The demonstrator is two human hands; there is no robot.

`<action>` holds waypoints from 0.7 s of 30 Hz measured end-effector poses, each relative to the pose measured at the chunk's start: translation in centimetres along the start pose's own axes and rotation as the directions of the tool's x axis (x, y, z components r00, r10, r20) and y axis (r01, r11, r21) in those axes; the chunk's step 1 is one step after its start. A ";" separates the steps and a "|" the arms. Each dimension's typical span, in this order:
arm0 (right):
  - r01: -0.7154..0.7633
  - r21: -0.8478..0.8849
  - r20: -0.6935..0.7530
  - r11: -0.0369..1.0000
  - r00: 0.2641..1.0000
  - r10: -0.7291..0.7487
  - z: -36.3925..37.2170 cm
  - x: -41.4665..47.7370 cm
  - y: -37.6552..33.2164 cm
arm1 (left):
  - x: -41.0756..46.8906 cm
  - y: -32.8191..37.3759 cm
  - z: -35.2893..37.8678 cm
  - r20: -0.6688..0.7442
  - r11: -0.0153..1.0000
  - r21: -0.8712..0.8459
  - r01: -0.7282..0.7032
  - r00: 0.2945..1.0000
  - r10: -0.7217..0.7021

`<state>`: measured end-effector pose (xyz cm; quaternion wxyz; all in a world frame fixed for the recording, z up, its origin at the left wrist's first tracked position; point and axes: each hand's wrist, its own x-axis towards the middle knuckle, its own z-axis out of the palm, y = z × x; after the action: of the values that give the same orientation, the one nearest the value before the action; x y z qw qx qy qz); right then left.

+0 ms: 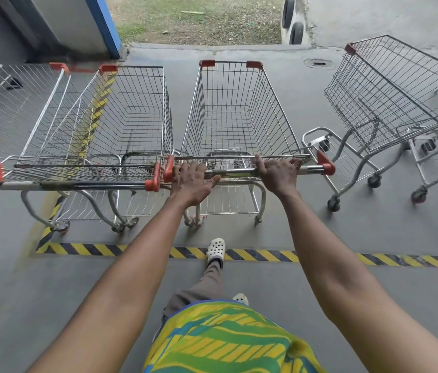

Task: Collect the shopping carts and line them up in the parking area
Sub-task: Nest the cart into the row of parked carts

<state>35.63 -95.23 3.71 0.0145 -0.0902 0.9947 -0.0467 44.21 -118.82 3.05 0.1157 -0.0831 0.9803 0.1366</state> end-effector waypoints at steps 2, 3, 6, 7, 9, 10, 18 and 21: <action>0.009 0.005 -0.006 1.000 1.000 -0.009 0.2 0.2 0.3 | 0.0 0.2 0.3 0.000 1.000 0.002 0.005 1.000 -0.005; 0.011 0.015 -0.004 1.000 1.000 -0.011 0.3 0.2 0.4 | 0.0 0.3 0.4 0.004 1.000 0.005 0.007 1.000 -0.007; 0.017 0.039 -0.019 0.999 1.000 -0.016 0.4 0.1 0.7 | -0.2 0.4 0.6 0.022 1.000 0.000 0.017 1.000 -0.017; 0.017 0.040 -0.020 0.999 1.000 -0.016 0.3 0.0 0.7 | -0.3 0.5 0.6 0.025 1.000 -0.001 0.020 0.999 -0.020; 0.017 0.036 -0.016 0.999 1.000 -0.016 0.3 -0.1 0.7 | -0.5 0.6 0.3 0.025 1.000 -0.003 0.022 0.999 -0.022; 0.016 0.037 -0.014 0.999 1.000 -0.016 0.2 -0.2 0.7 | -0.7 0.7 0.1 0.022 1.000 -0.008 0.021 1.000 -0.020; -0.004 0.023 -0.050 1.000 0.999 0.006 0.6 -0.7 0.1 | -1.3 0.1 0.1 0.051 0.997 -0.066 0.029 0.998 -0.026; -0.011 0.124 -0.053 0.992 0.998 0.017 0.5 -1.1 -0.1 | -1.8 0.1 -0.4 0.030 0.998 -0.061 0.005 1.000 -0.003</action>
<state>36.79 -95.19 3.27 -0.0064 -0.0809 0.9906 -0.1105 45.85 -118.59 3.85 0.1279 -0.0866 0.9737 0.1673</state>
